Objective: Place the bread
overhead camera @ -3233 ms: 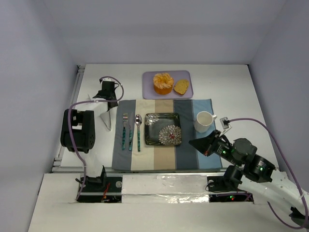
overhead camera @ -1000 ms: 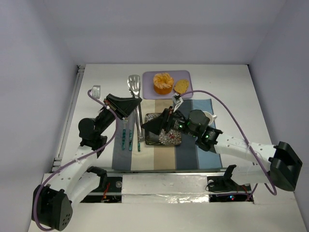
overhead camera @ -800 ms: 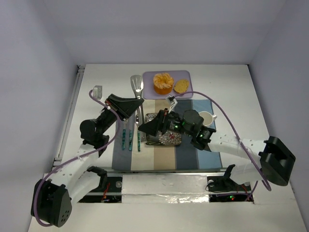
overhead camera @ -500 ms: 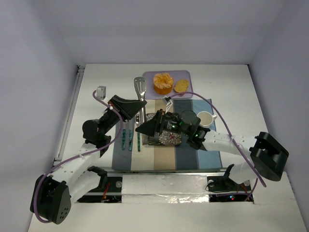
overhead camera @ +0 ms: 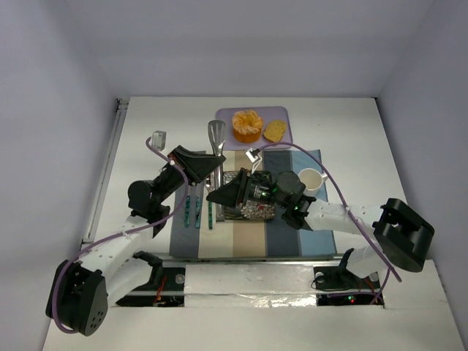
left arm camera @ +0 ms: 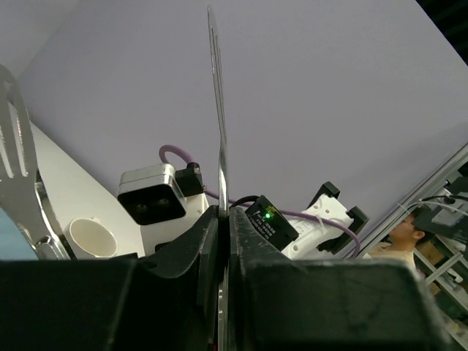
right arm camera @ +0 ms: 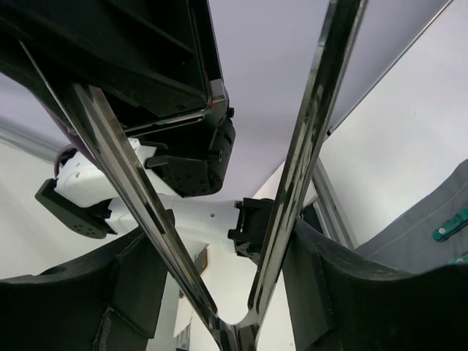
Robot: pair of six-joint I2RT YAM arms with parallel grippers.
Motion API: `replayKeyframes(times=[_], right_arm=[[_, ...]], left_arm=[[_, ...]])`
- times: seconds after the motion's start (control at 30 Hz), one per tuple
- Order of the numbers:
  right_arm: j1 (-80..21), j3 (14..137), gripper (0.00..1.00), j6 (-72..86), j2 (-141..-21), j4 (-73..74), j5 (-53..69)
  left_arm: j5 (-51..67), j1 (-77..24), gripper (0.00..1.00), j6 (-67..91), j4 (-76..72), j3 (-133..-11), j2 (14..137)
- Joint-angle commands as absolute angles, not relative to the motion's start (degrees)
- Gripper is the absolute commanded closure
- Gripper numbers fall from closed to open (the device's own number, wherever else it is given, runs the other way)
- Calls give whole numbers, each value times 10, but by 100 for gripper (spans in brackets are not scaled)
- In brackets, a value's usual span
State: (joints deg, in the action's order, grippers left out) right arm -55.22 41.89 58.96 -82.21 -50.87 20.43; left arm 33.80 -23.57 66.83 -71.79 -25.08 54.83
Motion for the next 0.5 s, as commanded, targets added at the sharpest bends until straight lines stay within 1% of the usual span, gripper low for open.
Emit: replayKeyframes(times=[0.0,0.13,0.17,0.2,0.23,0.27,0.33,0.37,0.47], right_arm=[[-555,400,38,601,-816,-572,198],[-555,395,39,605,-813,-577,193],[-555,393,40,604,-810,-577,186],[-555,393,41,604,-808,-575,183],[-555,391,42,603,-804,-568,176],[-555,390,43,602,-800,-563,171],[-555,388,43,598,-786,-550,161],[-555,388,44,597,-781,-548,156],[-549,388,44,593,-765,-525,144]], left_arm=[[368,-242,93,686,-838,-267,550],[380,-242,79,683,-827,-272,551],[381,-242,74,681,-825,-274,550],[383,-242,71,680,-823,-274,548],[387,-242,68,678,-818,-277,547],[387,-242,62,672,-800,-279,545],[387,-242,56,653,-777,-285,534],[386,-242,51,648,-767,-286,530],[385,-242,42,618,-718,-294,515]])
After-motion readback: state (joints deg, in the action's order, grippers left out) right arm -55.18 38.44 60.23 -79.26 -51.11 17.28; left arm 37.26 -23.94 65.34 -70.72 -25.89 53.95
